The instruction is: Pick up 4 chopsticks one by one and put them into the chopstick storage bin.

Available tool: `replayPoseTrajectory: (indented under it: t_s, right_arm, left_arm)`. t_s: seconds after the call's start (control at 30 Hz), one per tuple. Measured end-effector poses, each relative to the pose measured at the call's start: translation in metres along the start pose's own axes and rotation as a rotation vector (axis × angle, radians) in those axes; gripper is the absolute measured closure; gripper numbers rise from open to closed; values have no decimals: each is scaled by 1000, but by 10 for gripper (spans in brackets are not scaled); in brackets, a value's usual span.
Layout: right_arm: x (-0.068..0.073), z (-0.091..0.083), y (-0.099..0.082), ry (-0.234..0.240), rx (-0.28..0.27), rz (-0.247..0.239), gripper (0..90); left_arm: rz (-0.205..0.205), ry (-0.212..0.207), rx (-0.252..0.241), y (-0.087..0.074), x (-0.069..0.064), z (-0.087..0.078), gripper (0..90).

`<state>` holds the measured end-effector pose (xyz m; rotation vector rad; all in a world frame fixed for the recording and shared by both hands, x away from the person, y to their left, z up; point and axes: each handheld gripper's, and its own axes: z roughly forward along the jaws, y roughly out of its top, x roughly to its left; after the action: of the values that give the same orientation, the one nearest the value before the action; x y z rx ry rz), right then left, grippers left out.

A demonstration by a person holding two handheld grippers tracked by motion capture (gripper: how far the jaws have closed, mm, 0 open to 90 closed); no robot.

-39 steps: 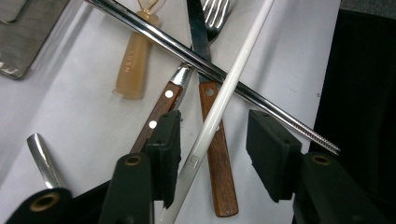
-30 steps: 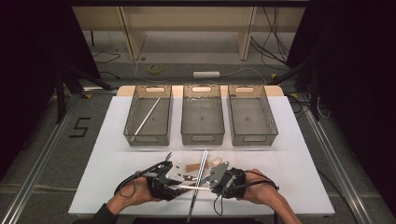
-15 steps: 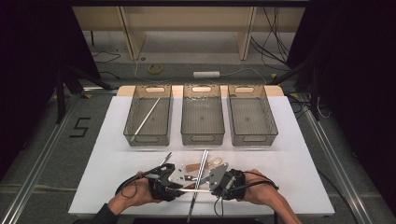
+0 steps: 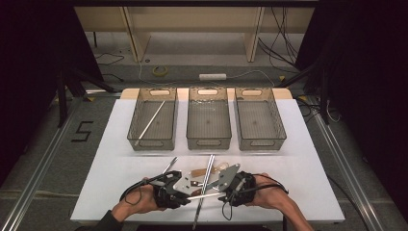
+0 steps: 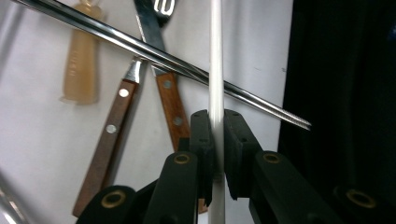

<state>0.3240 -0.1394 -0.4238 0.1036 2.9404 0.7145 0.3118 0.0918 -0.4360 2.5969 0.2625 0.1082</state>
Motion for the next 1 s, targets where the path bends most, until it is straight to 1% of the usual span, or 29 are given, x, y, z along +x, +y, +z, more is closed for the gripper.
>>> replayPoseTrajectory:
  t_s: [0.03, 0.07, 0.1, 0.13, 0.17, 0.2, 0.23, 0.27, 0.37, 0.4, 0.43, 0.47, 0.53, 0.6, 0.63, 0.67, 0.7, 0.73, 0.77, 0.83, 0.87, 0.93, 0.97, 1.0]
  right_arm:
    - [-2, -3, 0, -14, -27, 19, 569]
    - [-3, -6, 0, -11, -43, 49, 553]
    - [-4, -10, 0, -11, -64, 61, 532]
    - [-5, -12, -1, -22, -92, 66, 504]
    - [-6, -15, -1, -28, -112, 88, 475]
    - [-8, -17, -2, -34, -135, 107, 457]
    - [-9, -19, -4, -42, -157, 127, 442]
    - [-10, -21, -5, -51, -178, 141, 428]
    - [-13, -25, -8, -101, -246, 193, 403]
    - [-13, -27, -10, -122, -268, 211, 400]
    - [-14, -28, -11, -136, -291, 219, 396]
    - [-14, -30, -13, -153, -317, 240, 393]
    - [-14, -32, -17, -177, -363, 271, 383]
    - [-14, -34, -22, -202, -392, 296, 373]
    - [-14, -35, -24, -213, -396, 307, 369]
    - [-14, -35, -26, -223, -404, 318, 366]
    - [-14, -35, -26, -223, -404, 318, 366]
    - [-15, -35, -28, -230, -411, 331, 361]
    - [-15, -35, -32, -248, -424, 353, 353]
    - [-15, -35, -33, -252, -427, 359, 349]
    - [-14, -35, -36, -275, -444, 379, 345]
    - [-15, -36, -39, -286, -482, 410, 346]
    - [-15, -36, -39, -286, -482, 410, 346]
    - [-16, -37, -40, -290, -496, 425, 345]
  left_arm:
    - [-2, 4, -1, 0, 1, -2, 826]
    - [-2, 4, -1, 0, 1, -2, 826]
    - [-38, 25, -8, -1, 5, -3, 826]
    - [-38, 25, -8, -1, 5, -3, 826]
    - [-64, 47, -11, -3, 9, -4, 826]
    - [-64, 47, -11, -3, 9, -4, 826]
    - [-96, 63, -17, -6, 13, -5, 826]
    - [-96, 63, -17, -6, 13, -5, 826]
    - [-151, 91, -44, -9, 18, -9, 826]
    - [-163, 99, -50, -10, 20, -11, 826]
    - [-178, 107, -62, -11, 22, -12, 826]
    - [-198, 114, -75, -12, 24, -14, 826]
    - [-231, 134, -95, -13, 27, -17, 826]
    - [-262, 159, -111, -15, 30, -19, 826]
    - [-289, 172, -131, -17, 33, -21, 826]
    - [-289, 172, -131, -17, 33, -21, 826]
    - [-308, 184, -142, -18, 33, -22, 826]
    - [-322, 195, -147, -19, 35, -23, 826]
    - [-333, 206, -151, -20, 36, -23, 826]
    - [-356, 222, -163, -22, 38, -25, 826]
    - [-362, 229, -169, -23, 39, -26, 826]
    - [-381, 240, -179, -25, 42, -28, 826]
    - [-389, 244, -184, -26, 43, -29, 826]
    - [-398, 250, -188, -27, 44, -29, 826]
